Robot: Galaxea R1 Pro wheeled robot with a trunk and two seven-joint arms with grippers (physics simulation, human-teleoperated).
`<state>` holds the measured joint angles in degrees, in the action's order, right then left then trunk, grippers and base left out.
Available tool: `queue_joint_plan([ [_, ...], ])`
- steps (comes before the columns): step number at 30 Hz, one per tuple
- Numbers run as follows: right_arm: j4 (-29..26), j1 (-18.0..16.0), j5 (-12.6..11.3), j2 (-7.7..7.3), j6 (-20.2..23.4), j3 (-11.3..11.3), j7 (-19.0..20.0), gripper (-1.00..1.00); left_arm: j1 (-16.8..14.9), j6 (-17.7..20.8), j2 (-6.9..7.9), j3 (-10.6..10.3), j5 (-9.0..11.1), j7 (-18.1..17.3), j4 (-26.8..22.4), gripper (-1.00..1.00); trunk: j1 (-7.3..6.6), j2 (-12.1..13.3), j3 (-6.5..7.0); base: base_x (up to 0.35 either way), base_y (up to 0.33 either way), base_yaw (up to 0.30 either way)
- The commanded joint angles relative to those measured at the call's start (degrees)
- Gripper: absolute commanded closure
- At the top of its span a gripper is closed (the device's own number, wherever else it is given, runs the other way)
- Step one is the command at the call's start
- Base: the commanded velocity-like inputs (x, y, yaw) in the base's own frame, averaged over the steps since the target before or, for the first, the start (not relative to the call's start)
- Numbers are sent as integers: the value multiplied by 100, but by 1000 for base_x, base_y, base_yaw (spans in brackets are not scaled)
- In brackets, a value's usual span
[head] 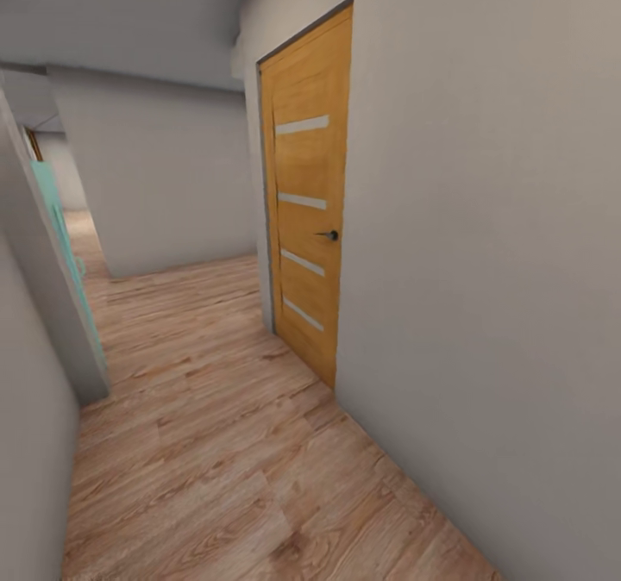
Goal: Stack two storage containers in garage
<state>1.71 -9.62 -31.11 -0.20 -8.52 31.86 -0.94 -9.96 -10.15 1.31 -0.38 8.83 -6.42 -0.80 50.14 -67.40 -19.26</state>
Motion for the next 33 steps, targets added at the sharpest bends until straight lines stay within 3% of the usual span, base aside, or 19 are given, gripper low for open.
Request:
queue_joint_plan([
  [1, 14, -5, -42, 3, -27, 48, -2, -100, -6, -14, 1, -8, 57, -35, 9, -100, 2, -4, -6, 194, 0, 270],
  [13, 14, -5, -38, 3, -27, 48, -2, -100, -6, -14, 1, -6, 57, -35, 9, -100, 2, -4, -6, 198, 0, 258],
  [33, 14, -5, -43, 3, -34, 48, -2, -100, -6, -5, 1, -8, 57, -36, 9, -100, 2, -4, -6, 299, 0, 45],
])
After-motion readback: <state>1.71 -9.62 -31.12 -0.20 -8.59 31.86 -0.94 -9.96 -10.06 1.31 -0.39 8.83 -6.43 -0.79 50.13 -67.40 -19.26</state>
